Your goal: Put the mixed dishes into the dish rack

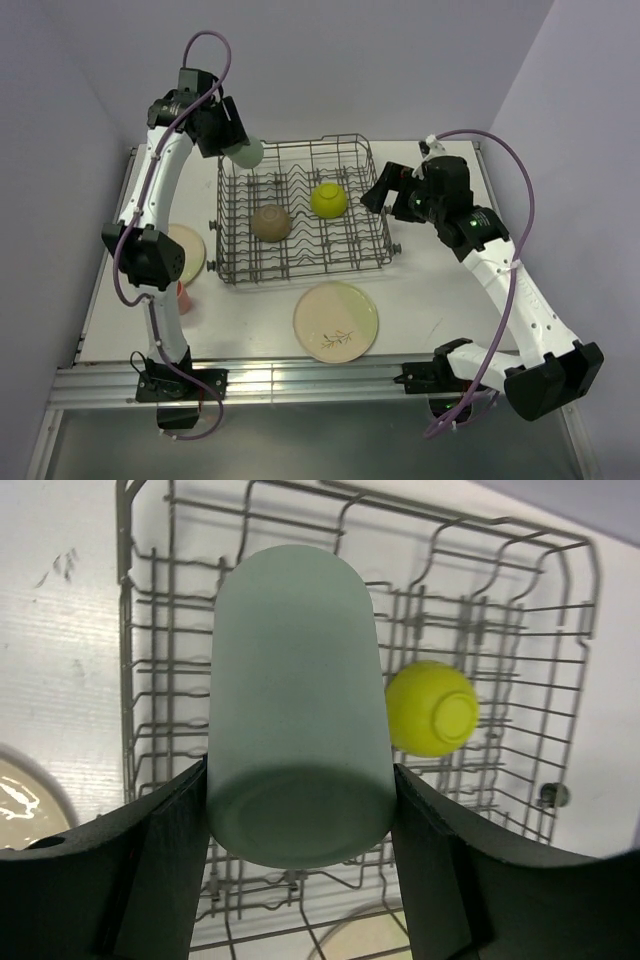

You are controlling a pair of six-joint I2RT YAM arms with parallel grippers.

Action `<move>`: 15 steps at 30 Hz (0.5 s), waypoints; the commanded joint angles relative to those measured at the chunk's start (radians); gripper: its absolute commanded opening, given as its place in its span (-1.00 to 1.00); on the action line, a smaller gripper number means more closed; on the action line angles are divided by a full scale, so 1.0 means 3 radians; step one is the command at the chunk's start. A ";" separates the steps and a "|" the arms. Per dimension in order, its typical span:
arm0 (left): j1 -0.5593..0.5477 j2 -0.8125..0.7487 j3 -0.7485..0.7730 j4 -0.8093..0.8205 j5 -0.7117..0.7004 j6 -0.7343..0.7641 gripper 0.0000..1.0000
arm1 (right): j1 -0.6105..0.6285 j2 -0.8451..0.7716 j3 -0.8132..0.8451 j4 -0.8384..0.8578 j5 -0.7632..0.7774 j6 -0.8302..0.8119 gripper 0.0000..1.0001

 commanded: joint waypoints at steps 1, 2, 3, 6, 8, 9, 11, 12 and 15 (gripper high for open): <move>0.0023 0.0058 0.0070 -0.0035 -0.0139 0.0144 -1.00 | -0.0006 0.0018 -0.0032 0.0013 0.0115 -0.0144 0.99; 0.0023 0.0104 0.0085 -0.0035 -0.0144 0.0150 -1.00 | -0.0006 0.0023 -0.0042 0.0013 0.0110 -0.0139 0.99; 0.0023 0.0206 0.0131 -0.0025 -0.0149 0.0150 -1.00 | -0.0006 0.0023 -0.0042 0.0028 0.0100 -0.0139 0.99; 0.0023 0.0410 0.0258 -0.0024 -0.0154 0.0165 -1.00 | -0.0006 0.0018 -0.0063 0.0069 0.0033 -0.0118 0.99; 0.0023 0.0503 0.0325 -0.0035 -0.0159 0.0175 -1.00 | -0.0006 0.0018 -0.0068 0.0069 0.0018 -0.0113 0.99; 0.0023 0.0559 0.0326 -0.0020 -0.0154 0.0190 -1.00 | -0.0006 0.0013 -0.0073 0.0069 0.0023 -0.0118 0.99; 0.0023 0.0621 0.0326 -0.0004 -0.0154 0.0191 -1.00 | -0.0006 0.0003 -0.0093 0.0064 0.0038 -0.0123 0.99; 0.0023 0.0677 0.0321 -0.0004 -0.0190 0.0201 -1.00 | -0.0001 -0.0002 -0.0098 0.0069 0.0059 -0.0128 0.99; 0.0023 0.0779 0.0326 -0.0004 -0.0282 0.0221 -1.00 | -0.0006 0.0002 -0.0119 0.0074 0.0059 -0.0118 0.99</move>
